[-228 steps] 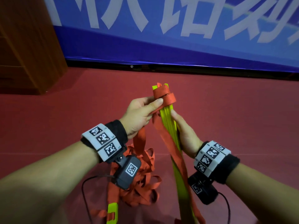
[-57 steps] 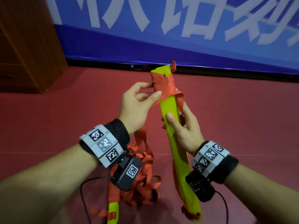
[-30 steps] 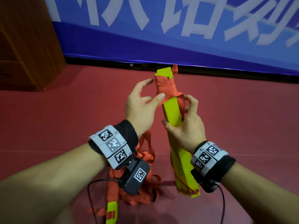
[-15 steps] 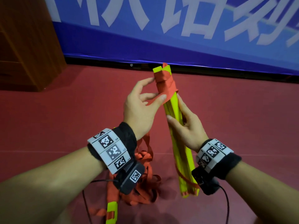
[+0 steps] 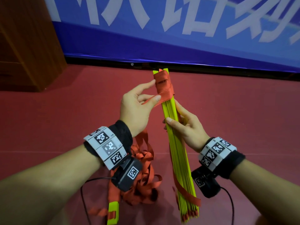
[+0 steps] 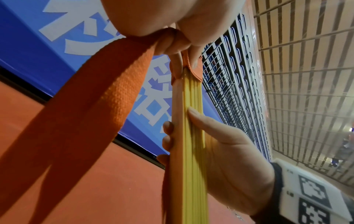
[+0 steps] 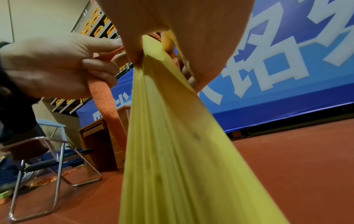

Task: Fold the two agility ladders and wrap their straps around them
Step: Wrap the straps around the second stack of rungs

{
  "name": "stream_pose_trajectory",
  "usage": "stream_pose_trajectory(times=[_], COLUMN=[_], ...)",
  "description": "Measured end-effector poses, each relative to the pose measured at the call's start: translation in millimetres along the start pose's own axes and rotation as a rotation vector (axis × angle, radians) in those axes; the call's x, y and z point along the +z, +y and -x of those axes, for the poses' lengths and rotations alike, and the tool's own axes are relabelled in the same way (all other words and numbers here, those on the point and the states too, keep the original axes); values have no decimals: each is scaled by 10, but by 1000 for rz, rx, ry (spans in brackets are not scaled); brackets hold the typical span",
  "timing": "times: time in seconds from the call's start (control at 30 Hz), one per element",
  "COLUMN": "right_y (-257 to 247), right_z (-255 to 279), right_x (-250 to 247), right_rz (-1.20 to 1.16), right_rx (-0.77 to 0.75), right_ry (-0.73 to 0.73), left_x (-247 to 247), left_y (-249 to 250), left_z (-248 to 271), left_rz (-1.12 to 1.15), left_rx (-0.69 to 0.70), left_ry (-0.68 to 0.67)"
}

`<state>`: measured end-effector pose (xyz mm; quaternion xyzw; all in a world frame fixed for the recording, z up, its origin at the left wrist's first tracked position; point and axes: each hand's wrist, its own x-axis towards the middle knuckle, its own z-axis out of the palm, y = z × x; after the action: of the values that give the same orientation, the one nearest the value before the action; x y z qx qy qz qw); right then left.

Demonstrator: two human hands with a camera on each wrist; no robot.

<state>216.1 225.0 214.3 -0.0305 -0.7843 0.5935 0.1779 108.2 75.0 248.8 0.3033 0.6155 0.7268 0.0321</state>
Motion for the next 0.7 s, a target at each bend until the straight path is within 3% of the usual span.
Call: stream_pose_trajectory(times=[0.17, 0.47, 0.7], right_y=[-17, -95, -129], right_z=[-6, -14, -4], right_x=[20, 47, 24], right_rz=[-60, -214, -116], right_rx=[28, 138, 160], right_ry=[-15, -88, -157], left_x=[-33, -138, -169], left_y=[-66, -169, -180], left_z=[-42, -37, -46], left_rz=[26, 5, -43], left_rx=[41, -14, 20], left_ry=[-25, -225, -310])
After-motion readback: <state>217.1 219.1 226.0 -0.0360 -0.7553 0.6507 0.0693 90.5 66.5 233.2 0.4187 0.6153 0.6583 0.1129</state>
